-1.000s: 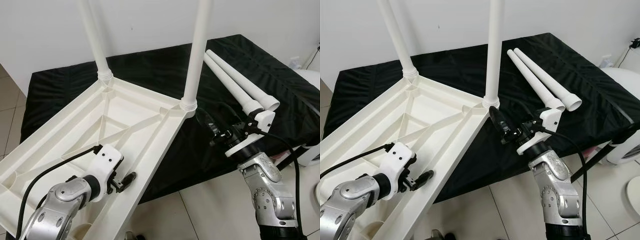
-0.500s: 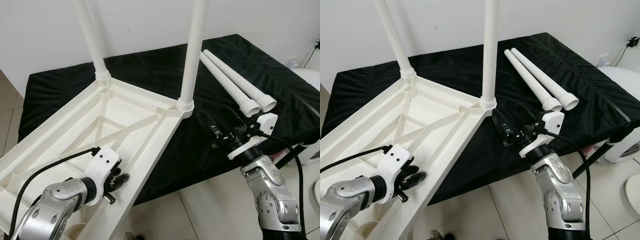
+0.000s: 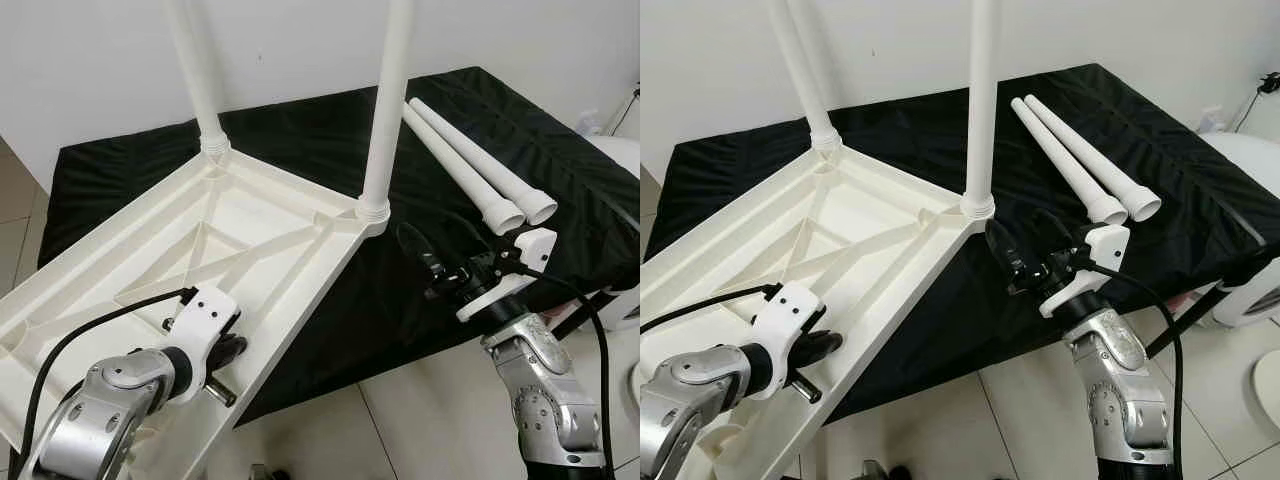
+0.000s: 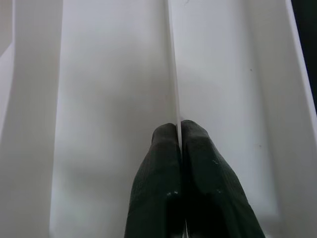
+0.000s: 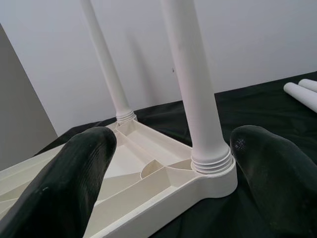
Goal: Building children table
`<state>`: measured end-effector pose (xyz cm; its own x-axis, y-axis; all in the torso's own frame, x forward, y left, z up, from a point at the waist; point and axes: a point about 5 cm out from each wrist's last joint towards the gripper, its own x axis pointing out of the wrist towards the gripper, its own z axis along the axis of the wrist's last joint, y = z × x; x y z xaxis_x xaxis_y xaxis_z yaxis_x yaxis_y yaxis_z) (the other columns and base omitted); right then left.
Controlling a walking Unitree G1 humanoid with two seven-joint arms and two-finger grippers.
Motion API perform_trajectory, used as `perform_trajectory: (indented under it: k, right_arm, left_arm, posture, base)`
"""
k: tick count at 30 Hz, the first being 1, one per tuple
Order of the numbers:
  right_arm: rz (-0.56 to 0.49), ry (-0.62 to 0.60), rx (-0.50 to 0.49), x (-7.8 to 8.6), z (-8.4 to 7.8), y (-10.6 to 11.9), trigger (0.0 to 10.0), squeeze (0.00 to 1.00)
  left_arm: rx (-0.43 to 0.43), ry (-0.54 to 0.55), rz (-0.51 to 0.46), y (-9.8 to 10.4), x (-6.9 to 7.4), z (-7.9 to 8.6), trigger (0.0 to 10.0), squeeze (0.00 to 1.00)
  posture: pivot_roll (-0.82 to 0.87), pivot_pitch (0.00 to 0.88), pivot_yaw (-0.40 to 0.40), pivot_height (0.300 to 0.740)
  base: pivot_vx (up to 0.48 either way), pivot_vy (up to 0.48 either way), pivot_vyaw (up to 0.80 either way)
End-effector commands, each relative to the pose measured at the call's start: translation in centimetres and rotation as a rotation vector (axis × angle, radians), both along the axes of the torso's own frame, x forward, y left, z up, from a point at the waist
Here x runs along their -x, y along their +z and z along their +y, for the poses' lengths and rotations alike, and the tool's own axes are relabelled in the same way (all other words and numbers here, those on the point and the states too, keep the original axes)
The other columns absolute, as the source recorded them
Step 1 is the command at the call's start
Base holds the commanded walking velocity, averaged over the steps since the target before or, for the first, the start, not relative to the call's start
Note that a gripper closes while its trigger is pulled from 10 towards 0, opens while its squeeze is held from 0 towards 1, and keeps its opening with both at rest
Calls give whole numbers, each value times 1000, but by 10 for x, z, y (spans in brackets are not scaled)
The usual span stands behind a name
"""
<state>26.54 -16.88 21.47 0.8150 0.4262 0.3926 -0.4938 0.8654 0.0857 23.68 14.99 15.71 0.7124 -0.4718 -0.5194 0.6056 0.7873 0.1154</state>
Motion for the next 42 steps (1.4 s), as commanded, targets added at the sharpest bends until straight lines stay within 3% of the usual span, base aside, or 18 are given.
perform_trajectory:
  k: [1, 9, 10, 14, 21, 25, 31, 32, 34, 35, 38, 39, 40, 41, 42]
  right_arm:
    - [6, 4, -7, 2, 0, 0, 10000, 0]
    - [6, -2, -10, 3, 1, 0, 10000, 0]
    - [8, -3, -12, 3, 1, 0, 10000, 0]
    - [8, -3, -12, 3, 2, 1, 10000, 0]
    - [1, -10, -8, 4, 2, 3, 10000, 0]
    - [0, -15, -7, 4, 2, 4, 10000, 0]
    - [3, -14, -8, 5, 3, 4, 10000, 0]
    - [7, -11, -7, 6, 4, 3, 10000, 0]
    - [7, -11, -7, 6, 4, 3, 10000, 0]
    - [10, -8, -3, 6, 5, 2, 10000, 0]
    - [13, -6, 0, 7, 5, 1, 10000, 0]
    - [15, -4, 1, 7, 5, 1, 10000, 0]
    - [15, -4, 1, 7, 5, 1, 10000, 0]
    - [17, -1, 2, 6, 6, 0, 10000, 0]
    - [18, 2, 3, 6, 6, 0, 10000, 0]
  left_arm:
    - [-12, 41, -44, 6, -4, -1, 10000, 0]
    - [50, 79, -75, 17, -18, -22, 10000, 0]
    - [64, 106, -86, 19, -26, -31, 10000, 0]
    - [70, 159, -94, 21, -38, -38, 10000, 0]
    - [4, 287, -92, 14, -65, -53, 10000, 0]
    - [-5, 314, -105, 15, -73, -57, 10000, 0]
    - [21, 325, -152, 26, -92, -77, 10000, 0]
    - [39, 312, -165, 30, -93, -80, 10000, 925]
    - [39, 312, -165, 30, -93, -80, 10000, 925]
    - [53, 298, -175, 33, -94, -83, 10000, 1000]
    - [62, 276, -192, 37, -93, -85, 10000, 1000]
    - [78, 234, -212, 42, -91, -89, 10000, 914]
    - [78, 234, -212, 42, -91, -89, 10000, 914]
    - [101, 172, -249, 51, -87, -91, 10000, 0]
    - [118, 127, -277, 57, -83, -92, 10000, 0]
  posture:
    - [-73, 135, 98, 740]
    - [-79, 134, 100, 740]
    - [-83, 135, 98, 740]
    - [-88, 137, 99, 740]
    - [-99, 144, 109, 740]
    - [-97, 146, 109, 740]
    - [-105, 152, 112, 740]
    - [-109, 154, 113, 740]
    - [-109, 154, 113, 740]
    - [-109, 154, 113, 740]
    - [-109, 154, 113, 740]
    - [-109, 154, 113, 740]
    - [-109, 154, 113, 740]
    - [-100, 153, 109, 740]
    - [-95, 152, 107, 740]
  base:
    - [0, 0, 0]
    - [0, 0, 0]
    - [0, 0, 0]
    - [0, 0, 0]
    - [0, 0, 0]
    - [0, 0, 0]
    - [0, 0, 0]
    - [0, 0, 0]
    - [0, 0, 0]
    - [0, 0, 0]
    - [0, 0, 0]
    - [0, 0, 0]
    - [0, 0, 0]
    - [0, 0, 0]
    - [0, 0, 0]
